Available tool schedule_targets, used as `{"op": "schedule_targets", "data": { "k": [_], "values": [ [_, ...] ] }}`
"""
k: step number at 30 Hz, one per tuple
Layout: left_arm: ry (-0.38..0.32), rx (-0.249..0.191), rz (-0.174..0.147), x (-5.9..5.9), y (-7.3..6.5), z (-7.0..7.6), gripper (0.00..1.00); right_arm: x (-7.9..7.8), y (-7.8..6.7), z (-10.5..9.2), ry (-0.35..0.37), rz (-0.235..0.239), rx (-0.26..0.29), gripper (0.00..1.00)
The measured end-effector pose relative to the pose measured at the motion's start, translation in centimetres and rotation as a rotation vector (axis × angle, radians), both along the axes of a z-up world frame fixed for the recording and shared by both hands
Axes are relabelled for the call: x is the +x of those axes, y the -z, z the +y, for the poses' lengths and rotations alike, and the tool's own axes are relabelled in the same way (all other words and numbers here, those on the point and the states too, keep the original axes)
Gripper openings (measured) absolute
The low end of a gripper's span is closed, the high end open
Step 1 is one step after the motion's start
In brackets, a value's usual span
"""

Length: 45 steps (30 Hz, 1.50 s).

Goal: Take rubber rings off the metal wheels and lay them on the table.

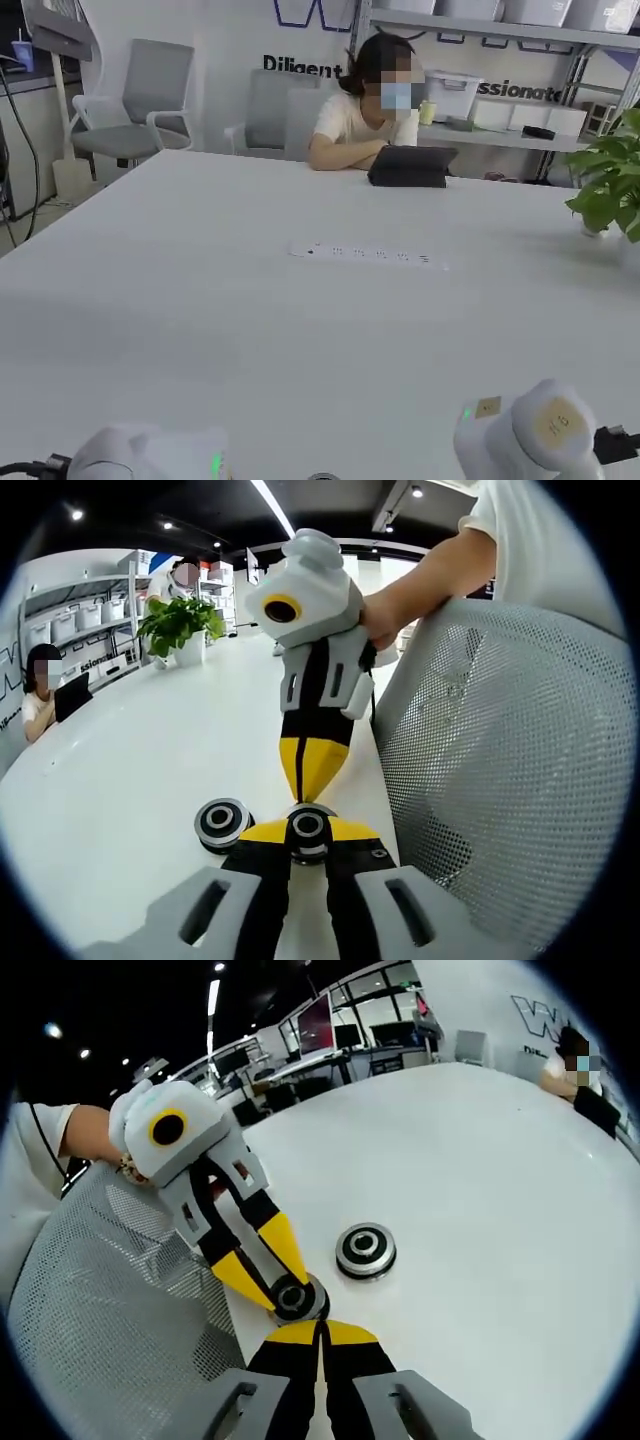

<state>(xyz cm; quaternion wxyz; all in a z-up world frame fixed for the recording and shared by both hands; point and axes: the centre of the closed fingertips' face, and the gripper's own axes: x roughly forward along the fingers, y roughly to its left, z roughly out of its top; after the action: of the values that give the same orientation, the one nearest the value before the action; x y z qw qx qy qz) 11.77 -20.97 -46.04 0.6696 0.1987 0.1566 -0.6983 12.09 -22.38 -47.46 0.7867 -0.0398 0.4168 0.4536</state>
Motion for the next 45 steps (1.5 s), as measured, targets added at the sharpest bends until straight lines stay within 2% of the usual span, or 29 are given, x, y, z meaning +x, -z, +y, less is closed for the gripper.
{"op": "schedule_targets", "data": {
  "k": [6, 12, 18, 23, 24, 30, 39, 43, 44, 45],
  "values": [
    [0.001, -0.001, 0.000, 0.0, 0.0, 0.0, 0.07, 0.0, -0.2, -0.1, 0.051, 0.062, 0.045, 0.00],
    [0.002, -0.003, 0.004, 0.0, 0.0, 0.0, 0.07, -0.1, -0.2, -0.2, 0.168, 0.201, 0.136, 0.00],
    [0.003, -0.004, 0.004, 0.0, 0.0, 0.0, 0.07, -0.1, -0.4, -0.1, 0.216, 0.259, 0.187, 0.00],
    [0.003, -0.006, 0.011, 0.0, 0.0, 0.0, 0.07, -0.3, -0.7, 0.2, 0.220, 0.277, 0.204, 0.00],
    [0.003, -0.006, 0.013, 0.0, 0.0, 0.0, 0.07, -0.4, -0.7, 0.4, 0.231, 0.293, 0.217, 0.00],
    [0.003, -0.005, 0.021, 0.0, 0.0, 0.0, 0.07, -0.5, -1.0, 0.6, 0.237, 0.307, 0.242, 0.00],
    [0.008, 0.005, 0.013, -0.1, 0.1, 0.0, 0.07, -0.6, -1.4, 1.1, 0.231, 0.318, 0.262, 0.00],
    [0.005, 0.006, 0.015, -0.1, 0.1, -0.1, 0.07, -0.7, -2.3, 1.9, 0.217, 0.324, 0.311, 0.00],
    [0.004, 0.006, 0.015, -0.1, 0.1, -0.1, 0.07, -0.7, -2.6, 2.2, 0.207, 0.310, 0.319, 0.00],
    [0.003, 0.005, 0.016, -0.1, 0.1, -0.1, 0.07, -0.5, -3.7, 3.0, 0.185, 0.294, 0.384, 0.00]
  ]
}}
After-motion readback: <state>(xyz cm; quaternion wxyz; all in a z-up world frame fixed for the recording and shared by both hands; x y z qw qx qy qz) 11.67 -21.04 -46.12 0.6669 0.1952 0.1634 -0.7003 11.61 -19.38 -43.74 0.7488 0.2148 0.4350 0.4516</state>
